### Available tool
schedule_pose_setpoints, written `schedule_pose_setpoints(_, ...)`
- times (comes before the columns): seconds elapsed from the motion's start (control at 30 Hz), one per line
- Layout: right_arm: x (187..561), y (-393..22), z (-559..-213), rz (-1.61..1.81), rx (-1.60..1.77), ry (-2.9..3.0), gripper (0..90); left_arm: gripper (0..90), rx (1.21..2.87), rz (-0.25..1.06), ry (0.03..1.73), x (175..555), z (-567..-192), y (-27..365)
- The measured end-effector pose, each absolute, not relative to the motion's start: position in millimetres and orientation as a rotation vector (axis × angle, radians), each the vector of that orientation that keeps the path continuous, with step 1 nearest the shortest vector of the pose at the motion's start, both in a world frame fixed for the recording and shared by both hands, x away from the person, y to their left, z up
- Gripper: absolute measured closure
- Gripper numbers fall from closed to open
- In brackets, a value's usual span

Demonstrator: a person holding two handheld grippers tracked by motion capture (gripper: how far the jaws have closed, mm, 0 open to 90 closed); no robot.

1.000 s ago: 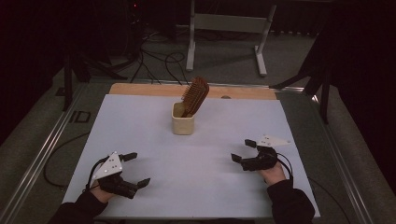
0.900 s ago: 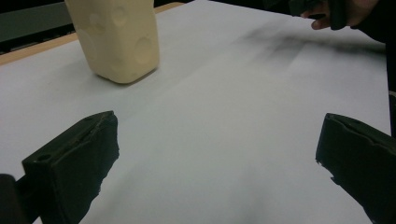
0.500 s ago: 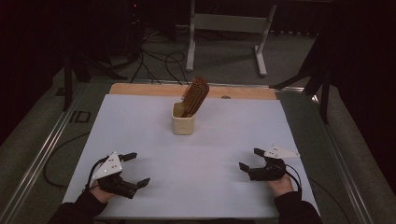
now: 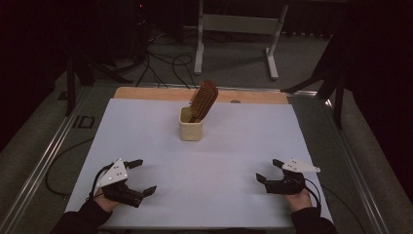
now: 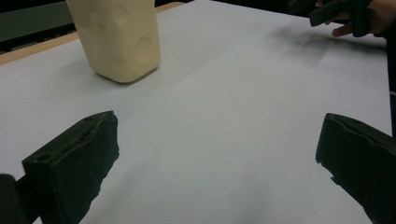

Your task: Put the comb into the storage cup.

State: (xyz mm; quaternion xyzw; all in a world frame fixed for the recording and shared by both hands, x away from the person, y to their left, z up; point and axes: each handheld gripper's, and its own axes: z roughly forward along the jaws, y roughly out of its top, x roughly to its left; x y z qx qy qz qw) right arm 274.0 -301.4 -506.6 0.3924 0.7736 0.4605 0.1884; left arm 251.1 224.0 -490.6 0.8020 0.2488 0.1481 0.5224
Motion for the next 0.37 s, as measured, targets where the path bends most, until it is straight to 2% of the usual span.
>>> schedule_pose_setpoints(0.37, 274.3, -297.9, -506.8, 1.278, 1.082, 2.191, 9.3, 0.0, 1.920, 0.354, 0.593, 250.9, -490.8, 223.8)
